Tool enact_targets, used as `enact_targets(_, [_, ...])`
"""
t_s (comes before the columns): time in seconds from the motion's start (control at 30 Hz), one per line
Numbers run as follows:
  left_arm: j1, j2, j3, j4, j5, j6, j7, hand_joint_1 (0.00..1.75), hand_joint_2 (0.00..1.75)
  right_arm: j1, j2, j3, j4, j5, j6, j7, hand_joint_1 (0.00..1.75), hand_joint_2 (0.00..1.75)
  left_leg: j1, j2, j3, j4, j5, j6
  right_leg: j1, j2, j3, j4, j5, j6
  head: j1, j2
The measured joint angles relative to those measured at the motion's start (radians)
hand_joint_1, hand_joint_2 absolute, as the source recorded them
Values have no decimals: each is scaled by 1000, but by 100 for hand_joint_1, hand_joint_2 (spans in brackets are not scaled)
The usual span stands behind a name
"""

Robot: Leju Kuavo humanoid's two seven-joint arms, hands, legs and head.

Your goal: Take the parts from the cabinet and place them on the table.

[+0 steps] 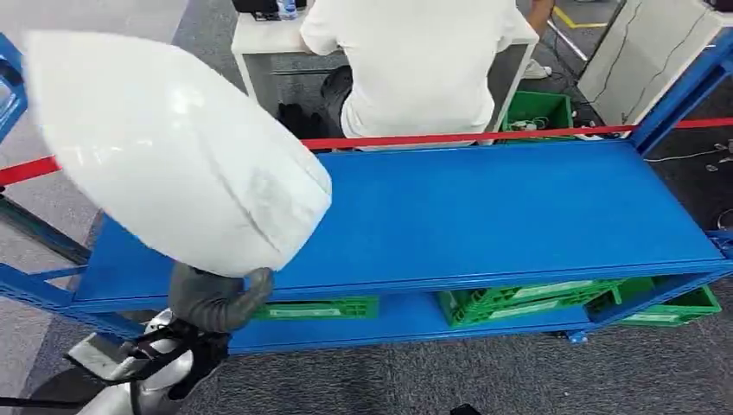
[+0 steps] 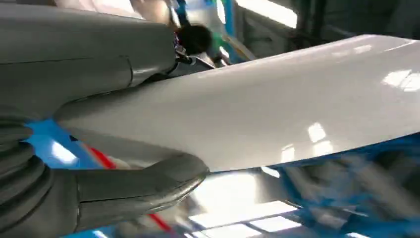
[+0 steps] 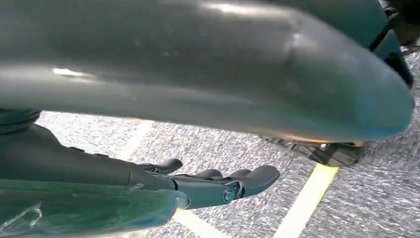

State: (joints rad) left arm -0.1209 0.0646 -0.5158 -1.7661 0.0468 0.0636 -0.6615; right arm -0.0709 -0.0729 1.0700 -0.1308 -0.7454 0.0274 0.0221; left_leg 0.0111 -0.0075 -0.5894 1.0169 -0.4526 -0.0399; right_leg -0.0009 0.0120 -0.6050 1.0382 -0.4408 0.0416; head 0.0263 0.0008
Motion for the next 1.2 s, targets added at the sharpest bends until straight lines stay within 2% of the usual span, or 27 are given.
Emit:
enact_targets(0.03, [7, -7, -1, -28, 20, -37, 0, 175, 175, 0, 0, 1, 0, -3, 0, 6, 0, 0, 0, -2, -7, 10, 0, 12, -1, 0, -2, -5, 3, 4, 5, 0])
enact_targets(0.1, [19, -15, -8, -83, 48, -95, 0, 175, 175, 2, 0, 5, 0, -10, 0, 18, 0, 0, -4, -3, -9, 11, 2, 24, -3, -2, 3, -10, 8, 11, 7, 0])
enact_targets(0.13, [21, -18, -16, -105, 57, -103, 0, 175, 175, 2, 0, 7, 0, -13, -2, 24, 0, 0, 1, -2, -9, 7, 6, 31, -4, -2, 2, -8, 7, 16, 4, 0])
enact_targets(0.17, [22, -21, -23, -126, 63, -103, 0, 175, 175, 2, 0, 7, 0, -18, -6, 33, 0, 0, 2, -2, -8, 7, 9, 36, -5, -3, -5, 5, -13, 22, 8, 0])
enact_targets(0.2, [22, -25, -28, -145, 64, -102, 0, 175, 175, 1, 0, 7, 0, -23, -7, 43, 0, 0, 3, -1, -9, 6, 11, 39, -6, -5, -22, 55, -55, 27, 14, 0])
enact_targets(0.27, [25, -27, -37, -170, 64, -96, 0, 175, 175, 1, 0, 7, 0, -39, -7, 73, 0, 0, 1, 0, -12, 7, 13, 43, -7, -4, -83, 215, -138, 32, 15, 0])
enact_targets(0.3, [29, -28, -40, -179, 65, -96, 0, 175, 175, 2, 0, 7, 1, -47, -8, 89, 0, 0, 0, 0, -14, 7, 15, 45, -7, -5, -106, 278, -163, 33, 14, 0])
enact_targets(0.33, [33, -28, -42, -186, 66, -95, 0, 175, 175, 4, -2, 7, 1, -50, -8, 96, 0, 0, 0, 0, -15, 7, 16, 45, -7, -4, -111, 299, -163, 33, 15, 0])
enact_targets(0.37, [36, -28, -43, -194, 66, -95, 0, 175, 175, 5, -5, 7, 1, -52, -8, 101, 0, 0, 0, 0, -16, 7, 18, 46, -7, -4, -91, 272, -143, 31, 14, 0])
enact_targets(0.4, [37, -28, -44, -201, 66, -95, 0, 175, 175, 4, -6, 7, 1, -52, -8, 102, 0, 0, 0, 0, -17, 7, 19, 45, -7, -4, -53, 208, -110, 29, 14, 0])
enact_targets(0.43, [37, -28, -45, -206, 66, -95, 0, 175, 175, 2, -8, 7, 1, -53, -8, 102, 0, 0, 1, -1, -16, 7, 22, 42, -8, -4, 5, 105, -66, 26, 15, 0])
enact_targets(0.47, [37, -28, -45, -212, 66, -95, 0, 175, 175, 1, -10, 7, 1, -55, -8, 109, 0, 0, 1, -1, -16, 7, 24, 37, -9, -4, 59, 13, -39, 26, 14, 0])
enact_targets(0.5, [38, -29, -45, -218, 63, -94, 0, 175, 175, -4, -10, 7, 1, -60, -10, 129, 0, 0, -5, -1, -20, 8, 29, 30, -4, -2, 70, -14, -52, 27, 14, 0])
enact_targets(0.63, [47, -28, -48, -229, 41, -88, 0, 175, 175, 4, -30, 7, 4, -81, -25, 235, 0, 0, -3, -3, -25, -2, 53, 6, -1, 0, 51, -15, -25, 2, 13, 0])
enact_targets(0.67, [53, -28, -48, -232, 34, -86, 0, 175, 175, 4, -36, 7, 6, -83, -26, 242, 0, 0, -2, -4, -34, 2, 37, 1, -7, -6, 46, -19, -13, -7, 13, 0])
enact_targets(0.7, [55, -27, -49, -234, 32, -84, 0, 175, 175, 4, -44, 7, 7, -84, -27, 243, 0, 0, -2, -2, -46, 28, -5, -2, -8, -6, 35, -19, -6, -15, 9, 0])
enact_targets(0.77, [59, -25, -50, -234, 23, -82, 0, 175, 175, 5, -59, 6, 9, -86, -28, 235, 0, 0, -1, -1, -97, 173, -107, -6, -7, -7, 12, -19, 11, -21, 5, 0])
enact_targets(0.8, [61, -24, -51, -234, 22, -82, 0, 175, 175, 5, -64, 6, 10, -86, -28, 234, 0, 0, -2, -1, -119, 247, -145, -7, -6, -8, 0, -19, 20, -21, 3, 0])
enact_targets(0.83, [64, -23, -51, -234, 22, -81, 0, 175, 175, 5, -67, 6, 11, -87, -28, 233, 0, 0, -2, -1, -123, 286, -161, -7, -4, -8, -11, -18, 28, -20, 4, 0])
enact_targets(0.87, [66, -22, -52, -234, 21, -81, 0, 175, 175, 6, -68, 6, 11, -87, -28, 232, 0, 0, -2, -1, -106, 280, -153, -5, -4, -8, -23, -18, 38, -18, 4, 0])
enact_targets(0.9, [66, -21, -52, -234, 19, -81, 0, 175, 175, 7, -71, 6, 11, -87, -28, 229, 0, 0, -2, -1, -65, 228, -127, -2, -3, -8, -34, -18, 47, -17, 3, 0])
enact_targets(0.97, [65, -20, -55, -234, 13, -78, 0, 175, 175, 7, -71, 6, 11, -94, -27, 214, 0, 0, -2, -1, 60, 51, -73, 7, -3, -7, -51, -17, 65, -12, 3, 0])
enact_targets(1.0, [61, -19, -60, -234, 10, -78, 0, 175, 175, 7, -71, 6, 11, -96, -25, 205, 0, 0, -3, -1, 101, -15, -83, 11, -1, -7, -57, -16, 73, -6, 3, 0])
enact_targets(1.03, [58, -19, -68, -233, 8, -76, 0, 175, 175, 7, -71, 6, 11, -99, -22, 197, 0, 0, -5, -4, 91, -21, -70, 17, 3, -6, -63, -13, 82, -1, 7, 0])
enact_targets(1.13, [56, -14, -84, -224, 2, -71, 0, 175, 175, 8, -71, 6, 11, -105, -11, 184, 0, 0, -14, -3, 82, -21, -47, 36, -4, -6, -59, -38, 114, 17, 5, 0])
enact_targets(1.17, [48, -13, -93, -219, 0, -69, 0, 175, 175, 10, -70, 6, 11, -107, -6, 181, 0, 0, -6, 2, 75, -27, -32, 45, -7, -5, -65, -36, 111, 23, 4, 0])
enact_targets(1.2, [43, -13, -102, -215, -4, -64, 0, 175, 175, 11, -69, 6, 11, -110, -4, 178, 0, 0, -6, 3, 67, -27, -23, 49, -7, -6, -76, -17, 67, 29, 8, 0])
